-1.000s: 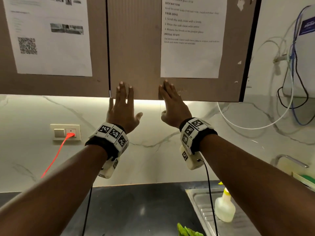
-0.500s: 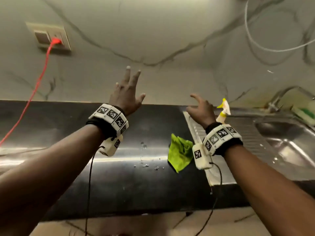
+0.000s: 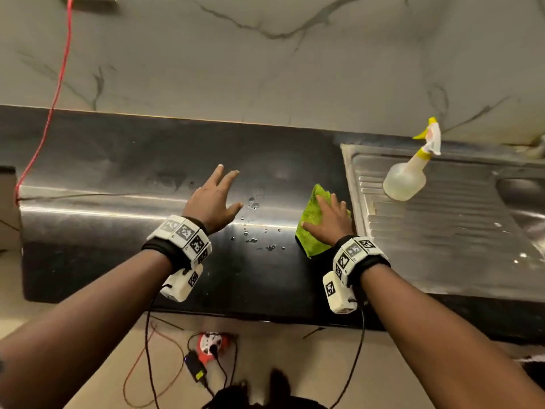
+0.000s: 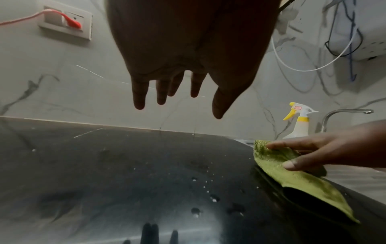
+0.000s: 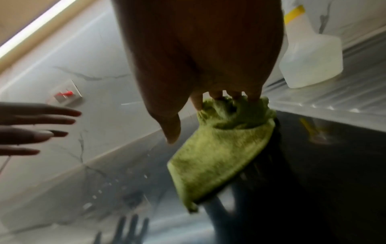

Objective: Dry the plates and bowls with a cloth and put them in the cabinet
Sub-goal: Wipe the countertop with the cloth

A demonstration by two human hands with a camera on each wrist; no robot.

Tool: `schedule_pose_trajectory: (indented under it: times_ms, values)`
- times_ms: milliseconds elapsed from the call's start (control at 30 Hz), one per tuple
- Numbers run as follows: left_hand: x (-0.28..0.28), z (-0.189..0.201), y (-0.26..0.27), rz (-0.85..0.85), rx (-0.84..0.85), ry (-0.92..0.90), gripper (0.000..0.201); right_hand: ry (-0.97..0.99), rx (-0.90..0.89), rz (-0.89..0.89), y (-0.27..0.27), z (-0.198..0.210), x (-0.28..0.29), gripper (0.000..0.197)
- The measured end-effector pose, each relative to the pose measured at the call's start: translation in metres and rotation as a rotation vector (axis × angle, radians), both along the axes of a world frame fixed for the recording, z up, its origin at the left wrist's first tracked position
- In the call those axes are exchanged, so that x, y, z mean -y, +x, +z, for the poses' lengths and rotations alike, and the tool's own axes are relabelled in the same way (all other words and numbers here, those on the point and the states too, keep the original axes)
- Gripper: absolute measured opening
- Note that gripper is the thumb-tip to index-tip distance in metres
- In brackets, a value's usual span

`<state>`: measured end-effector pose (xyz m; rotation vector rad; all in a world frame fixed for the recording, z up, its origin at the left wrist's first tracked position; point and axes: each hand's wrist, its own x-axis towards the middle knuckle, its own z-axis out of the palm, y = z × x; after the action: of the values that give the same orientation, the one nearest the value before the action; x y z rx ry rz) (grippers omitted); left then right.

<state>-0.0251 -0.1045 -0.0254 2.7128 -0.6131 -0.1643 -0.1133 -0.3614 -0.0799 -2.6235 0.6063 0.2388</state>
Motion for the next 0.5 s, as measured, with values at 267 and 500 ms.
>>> schedule_pose_trajectory:
  times_ms: [267,500]
  values:
    - [-0.021,-0.024,-0.007,0.077,-0.064,-0.068,0.068,-0.335,0.017,0.105,-0.021,-0.04,-0.014,0.058]
    - [-0.043,-0.029,0.02,0.074,-0.075,-0.109,0.066,-0.247,0.046,0.357,-0.068,-0.034,-0.082,0.073]
